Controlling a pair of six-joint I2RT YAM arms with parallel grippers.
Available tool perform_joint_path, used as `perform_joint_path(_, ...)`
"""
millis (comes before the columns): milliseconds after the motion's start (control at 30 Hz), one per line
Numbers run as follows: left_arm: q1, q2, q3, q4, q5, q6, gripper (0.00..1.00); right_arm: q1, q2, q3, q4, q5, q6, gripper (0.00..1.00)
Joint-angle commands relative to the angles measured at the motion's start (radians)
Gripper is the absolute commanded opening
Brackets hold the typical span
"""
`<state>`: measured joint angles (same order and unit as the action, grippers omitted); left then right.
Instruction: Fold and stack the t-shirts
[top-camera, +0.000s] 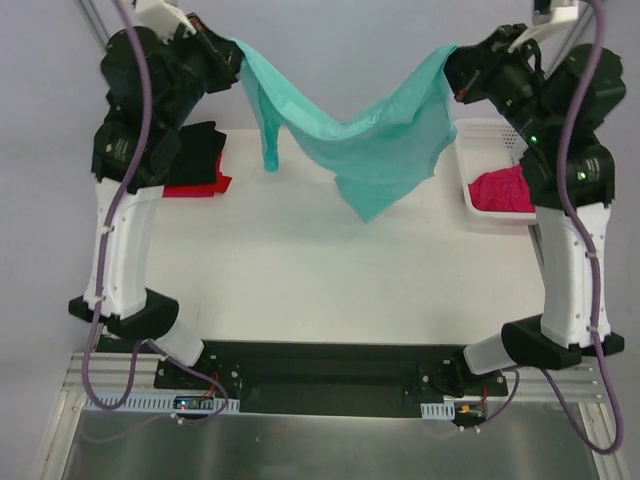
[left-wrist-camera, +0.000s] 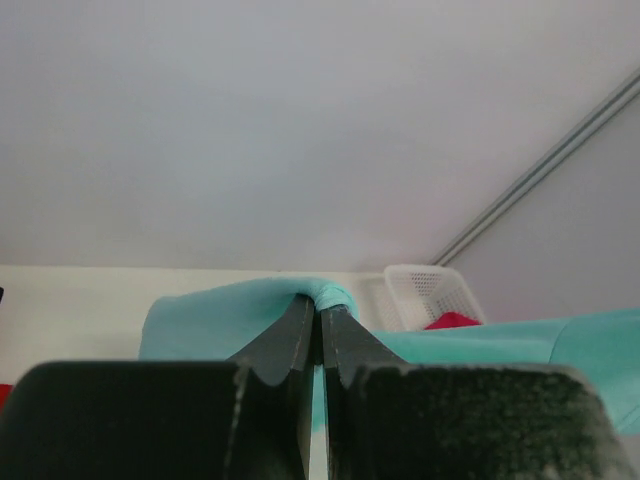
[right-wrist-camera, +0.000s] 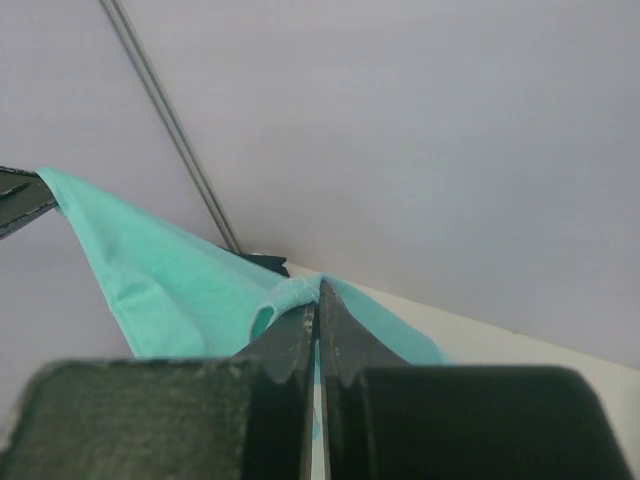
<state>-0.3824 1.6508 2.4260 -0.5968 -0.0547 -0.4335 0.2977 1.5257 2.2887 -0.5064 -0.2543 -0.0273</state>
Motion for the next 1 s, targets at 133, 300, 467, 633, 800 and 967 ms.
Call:
perform_joint_path(133, 0.004, -0.414, -0.220, 0.121, 0.013, 0.016, 0.00, -0.002, -0.300, -0.093, 0.189, -0.065, 0.110, 0.01)
perform_joint_path(300, 0.004, -0.568, -0.340, 0.129, 0.019, -0.007, 0.00, 0.000, -0.421, -0.186, 0.175, -0.066, 0.141, 0.01)
perform_joint_path(467, 0.004, -0.588, -0.349, 0.127, 0.024, -0.010, 0.00, 0.000, -0.418, -0.137, 0.109, -0.068, 0.130, 0.01)
perform_joint_path(633, 0.004, -0.527, -0.334, 0.129, 0.026, -0.011, 0.00, 0.000, -0.365, -0.103, 0.083, -0.056, 0.109, 0.01)
perform_joint_path(800, 0.004, -0.422, -0.318, 0.146, 0.001, 0.009, 0.00, -0.002, -0.263, -0.074, 0.094, -0.054, 0.083, 0.01)
perform_joint_path(967, 0.007, -0.271, -0.298, 0.189, -0.043, 0.039, 0.00, -0.015, -0.101, -0.002, 0.101, -0.046, 0.035, 0.01)
